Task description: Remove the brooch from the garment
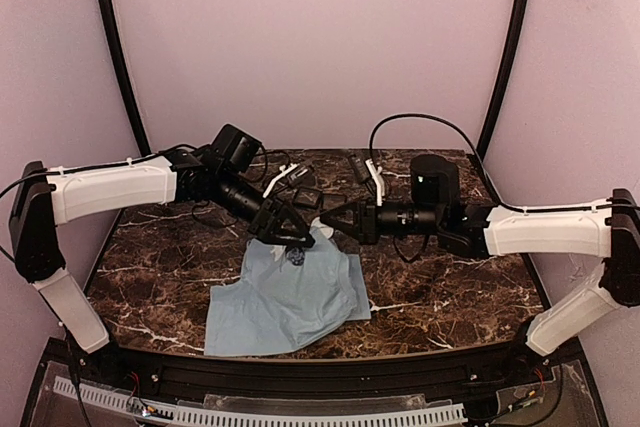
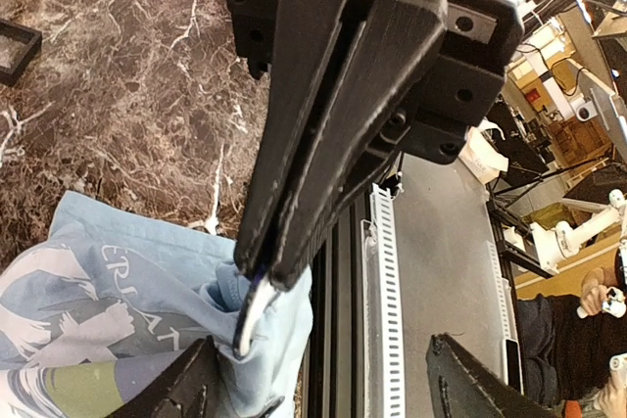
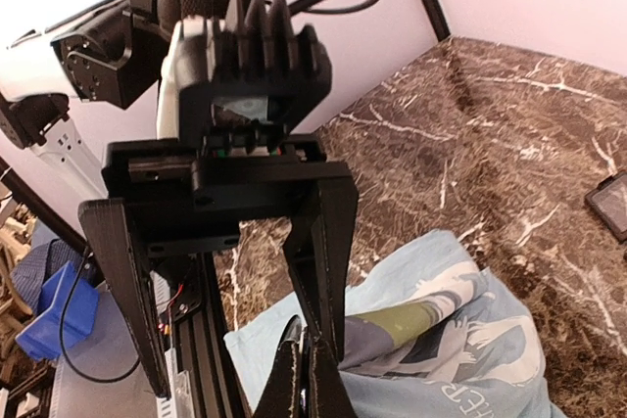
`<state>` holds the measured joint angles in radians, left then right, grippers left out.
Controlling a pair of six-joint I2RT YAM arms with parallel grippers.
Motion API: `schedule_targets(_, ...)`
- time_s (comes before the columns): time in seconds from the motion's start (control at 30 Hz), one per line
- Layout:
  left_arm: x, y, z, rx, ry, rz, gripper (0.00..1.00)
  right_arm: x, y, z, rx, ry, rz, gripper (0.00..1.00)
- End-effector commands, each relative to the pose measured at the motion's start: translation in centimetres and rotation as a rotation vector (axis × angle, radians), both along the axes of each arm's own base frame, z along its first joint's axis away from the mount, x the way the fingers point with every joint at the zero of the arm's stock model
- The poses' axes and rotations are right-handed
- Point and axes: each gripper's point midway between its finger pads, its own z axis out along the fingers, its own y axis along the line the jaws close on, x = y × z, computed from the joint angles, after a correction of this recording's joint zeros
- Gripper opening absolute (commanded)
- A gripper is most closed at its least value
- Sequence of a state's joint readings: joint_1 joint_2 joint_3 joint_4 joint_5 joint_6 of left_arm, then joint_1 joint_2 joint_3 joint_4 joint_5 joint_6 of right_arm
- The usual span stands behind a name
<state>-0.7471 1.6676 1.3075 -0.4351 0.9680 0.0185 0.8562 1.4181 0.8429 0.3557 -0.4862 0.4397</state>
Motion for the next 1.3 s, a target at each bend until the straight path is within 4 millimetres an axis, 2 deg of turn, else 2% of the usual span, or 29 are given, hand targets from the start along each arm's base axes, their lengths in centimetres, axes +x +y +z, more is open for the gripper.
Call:
schedule_targets(0.0, -0.2, 0.1, 1.5, -0.036, -0.037, 0.006, 0.75, 1.7, -0.8, 5.2, 0.149, -0.149, -0.164, 0.00)
schedule_targets(0.27, -0.5, -0.3, 1.7, -0.065, 0.023, -0.003, 0.62, 2.3, -1.2, 6.9, 0.178, -0.234, -0.270, 0.00)
schedule_targets(0.53, -0.8, -0.6, 2.5, -0.115, 0.061, -0.011, 0.57, 2.3, -1.8, 8.4, 0.286, -0.254, -0.352, 0.00)
schedule_targets(0.73, -0.8, -0.6, 3.1, -0.137, 0.058, -0.006, 0.51, 2.7, -0.7, 8.1, 0.292, -0.273, -0.365, 0.00)
schedule_targets(0.9, -0.8, -0.6, 3.4, -0.143, 0.059, -0.009, 0.50, 3.6, -0.3, 7.1, 0.262, -0.281, -0.415, 0.00)
schedule_targets(1.07, -0.8, -0.6, 3.3, -0.144, 0.066, -0.007, 0.49, 4.3, -0.4, 7.0, 0.264, -0.285, -0.451, 0.00)
schedule_targets(1.2, 0.4, -0.2, 3.0, -0.127, 0.045, 0.043, 0.49, 4.2, -0.9, 7.9, 0.313, -0.285, -0.467, 0.00)
schedule_targets(1.27, 2.1, 0.5, 3.0, -0.108, 0.016, 0.118, 0.50, 4.0, -1.1, 8.6, 0.337, -0.286, -0.463, 0.00)
